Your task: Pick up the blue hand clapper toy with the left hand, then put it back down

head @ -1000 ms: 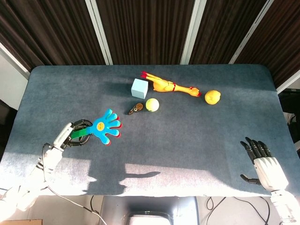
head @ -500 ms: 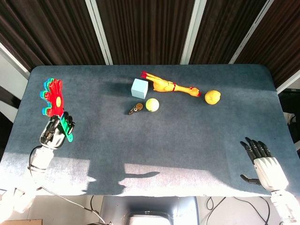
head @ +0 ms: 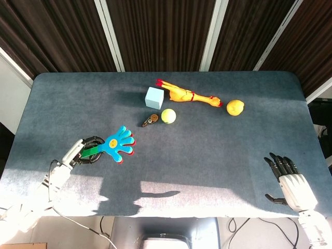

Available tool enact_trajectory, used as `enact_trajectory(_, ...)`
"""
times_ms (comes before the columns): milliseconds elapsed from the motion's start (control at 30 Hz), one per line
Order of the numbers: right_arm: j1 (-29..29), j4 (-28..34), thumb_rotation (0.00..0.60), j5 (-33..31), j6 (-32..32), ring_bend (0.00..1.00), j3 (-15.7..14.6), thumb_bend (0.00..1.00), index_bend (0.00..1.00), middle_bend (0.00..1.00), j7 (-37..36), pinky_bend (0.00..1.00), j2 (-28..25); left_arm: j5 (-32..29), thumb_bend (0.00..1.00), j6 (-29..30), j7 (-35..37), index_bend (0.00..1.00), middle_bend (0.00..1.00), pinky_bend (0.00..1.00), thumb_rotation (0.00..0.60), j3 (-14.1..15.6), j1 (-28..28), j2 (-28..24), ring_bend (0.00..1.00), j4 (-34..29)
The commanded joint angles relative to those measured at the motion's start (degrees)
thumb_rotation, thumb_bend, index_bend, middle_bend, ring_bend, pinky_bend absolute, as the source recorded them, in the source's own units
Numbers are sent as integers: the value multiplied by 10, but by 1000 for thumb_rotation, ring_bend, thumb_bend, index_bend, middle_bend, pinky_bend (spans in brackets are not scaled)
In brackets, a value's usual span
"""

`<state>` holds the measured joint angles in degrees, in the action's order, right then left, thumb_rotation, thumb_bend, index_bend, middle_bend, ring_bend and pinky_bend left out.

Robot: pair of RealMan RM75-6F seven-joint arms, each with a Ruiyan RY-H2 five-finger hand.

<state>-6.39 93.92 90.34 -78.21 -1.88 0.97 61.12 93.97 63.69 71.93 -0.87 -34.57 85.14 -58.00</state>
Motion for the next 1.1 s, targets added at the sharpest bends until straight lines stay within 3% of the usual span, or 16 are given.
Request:
enact_trajectory(33,-1,-1,600,-1,2,0,0,189,0,0,1,0,1,-21,563,-71,-166,870,882,781,600,12,-22,-13,558,-31)
enact_trajectory(267,0,0,600,1,-1,0,-1,189,0,0,1,0,1,-16,562,-47,-43,870,882,783,600,14,-24,-21,558,-46)
enact_trajectory(367,0,0,600,2,-1,0,-1,189,0,0,0,0,1,-19,562,-27,-46,866,875,766,600,11,-18,1,552,-21)
enact_trajectory(433,0,1,600,2,-2,0,-1,188,0,0,-1,0,0,-22,564,-19,-77,844,847,684,600,11,-14,24,526,4)
enact_trajectory(600,1,1,600,4,-4,0,-1,189,0,0,-3,0,-1,-38,514,-38,-167,608,608,316,600,12,-11,76,331,61)
enact_trajectory(767,2,2,600,6,-6,0,-2,189,0,0,-7,0,-3,-65,470,-61,-231,432,399,162,600,0,-10,119,159,104)
enact_trajectory(833,1,1,600,4,-6,0,-1,189,0,0,-7,0,-2,-72,456,-68,-249,310,252,74,600,-4,-12,129,55,115)
enact_trajectory(933,0,1,600,2,-3,0,-1,189,0,0,-8,0,-2,-80,444,-66,-288,117,54,3,600,-12,-14,145,0,127)
enact_trajectory(1100,2,2,600,4,-7,0,0,189,0,0,-10,0,-4,-81,448,-64,-321,3,0,0,600,-11,-13,141,0,111)
